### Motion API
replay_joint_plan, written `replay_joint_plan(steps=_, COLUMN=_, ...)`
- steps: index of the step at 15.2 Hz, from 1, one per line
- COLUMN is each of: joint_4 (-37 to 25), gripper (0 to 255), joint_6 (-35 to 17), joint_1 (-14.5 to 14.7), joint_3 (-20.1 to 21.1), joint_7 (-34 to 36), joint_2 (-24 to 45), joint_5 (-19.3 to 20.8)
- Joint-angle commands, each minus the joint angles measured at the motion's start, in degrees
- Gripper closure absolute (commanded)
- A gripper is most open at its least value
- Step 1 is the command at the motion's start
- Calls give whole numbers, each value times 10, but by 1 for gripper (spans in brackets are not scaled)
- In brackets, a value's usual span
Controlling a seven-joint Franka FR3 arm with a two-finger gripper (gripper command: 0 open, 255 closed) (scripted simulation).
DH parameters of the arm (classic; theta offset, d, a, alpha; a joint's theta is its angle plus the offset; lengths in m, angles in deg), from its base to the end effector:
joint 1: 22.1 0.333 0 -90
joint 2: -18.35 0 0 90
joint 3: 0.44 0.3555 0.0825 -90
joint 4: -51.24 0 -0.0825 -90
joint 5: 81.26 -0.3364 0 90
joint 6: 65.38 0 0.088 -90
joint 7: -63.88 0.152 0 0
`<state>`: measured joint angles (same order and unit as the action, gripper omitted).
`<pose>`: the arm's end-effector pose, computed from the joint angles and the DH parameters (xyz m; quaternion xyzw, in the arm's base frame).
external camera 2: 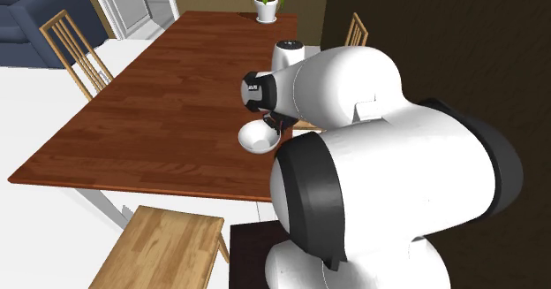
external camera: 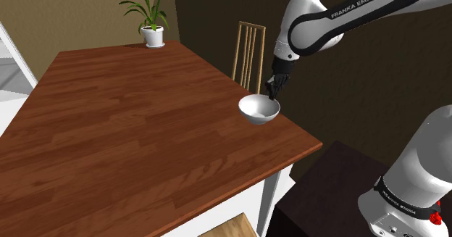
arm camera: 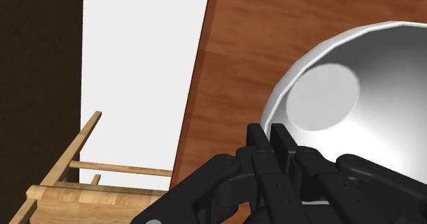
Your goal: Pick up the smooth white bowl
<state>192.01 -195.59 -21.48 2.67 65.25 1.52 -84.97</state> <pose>0.4042 0.0309 0.4362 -0.9983 -0.0003 -0.0538 0.0203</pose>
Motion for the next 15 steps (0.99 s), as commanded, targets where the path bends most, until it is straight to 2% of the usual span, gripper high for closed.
replay_joint_plan(steps=1, joint_4=-8, gripper=255, joint_6=15, joint_1=0, joint_3=-1, joint_7=0, joint_2=-7, joint_5=0)
replay_joint_plan(steps=13, joint_4=-74, gripper=255, joint_6=113, joint_1=-1, joint_3=-2, joint_7=3, joint_2=-38, joint_5=3)
replay_joint_plan(steps=15, joint_4=-75, gripper=255, joint_6=114, joint_1=-1, joint_3=-2, joint_7=3, joint_2=-39, joint_5=3)
